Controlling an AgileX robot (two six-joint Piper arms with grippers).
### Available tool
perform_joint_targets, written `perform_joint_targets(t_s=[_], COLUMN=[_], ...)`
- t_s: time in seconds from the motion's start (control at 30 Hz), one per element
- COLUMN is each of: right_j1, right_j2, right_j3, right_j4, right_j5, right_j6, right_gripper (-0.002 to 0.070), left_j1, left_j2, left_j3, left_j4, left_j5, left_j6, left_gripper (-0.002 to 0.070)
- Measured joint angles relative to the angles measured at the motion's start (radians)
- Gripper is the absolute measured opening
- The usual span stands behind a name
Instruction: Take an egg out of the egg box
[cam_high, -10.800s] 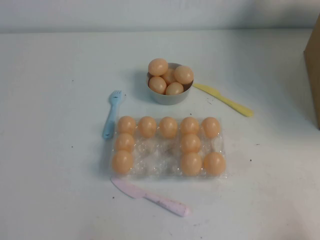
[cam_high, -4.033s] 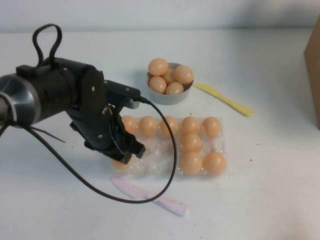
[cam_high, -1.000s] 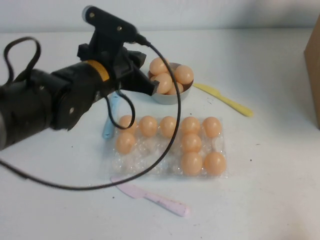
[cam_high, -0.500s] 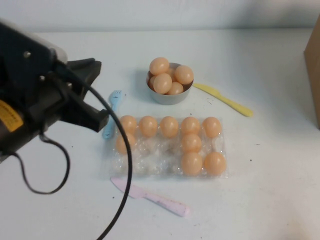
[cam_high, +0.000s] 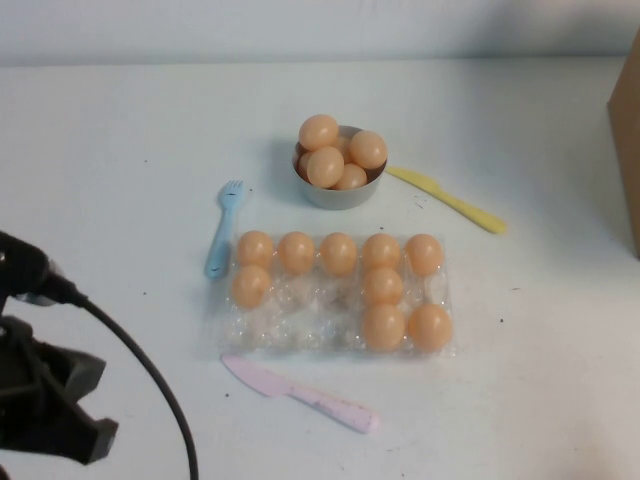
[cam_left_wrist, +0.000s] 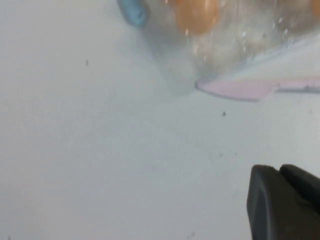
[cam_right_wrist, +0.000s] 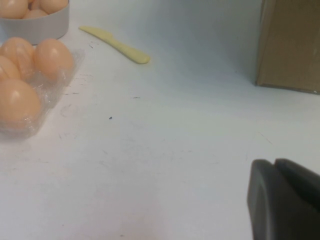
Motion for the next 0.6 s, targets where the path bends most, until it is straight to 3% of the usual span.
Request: perform_joint_targets(t_s=[0.37, 0.6], right_j1=[0.000, 0.000], right_j2=[0.000, 0.000], right_j3=[0.000, 0.000], right_j4=[0.000, 0.000], right_j5=[0.000, 0.000], right_j6=[0.000, 0.000], right_gripper=[-0.0017, -0.0017], left_j1=[0.000, 0.005], left_j2=[-0.057, -0.209], left_j3=[0.000, 0.104], left_j4=[0.077, 0.239], left_j5=[0.233, 0.033], left_j6=[-0.228, -0.255], left_gripper=[-0.0002, -0.0002])
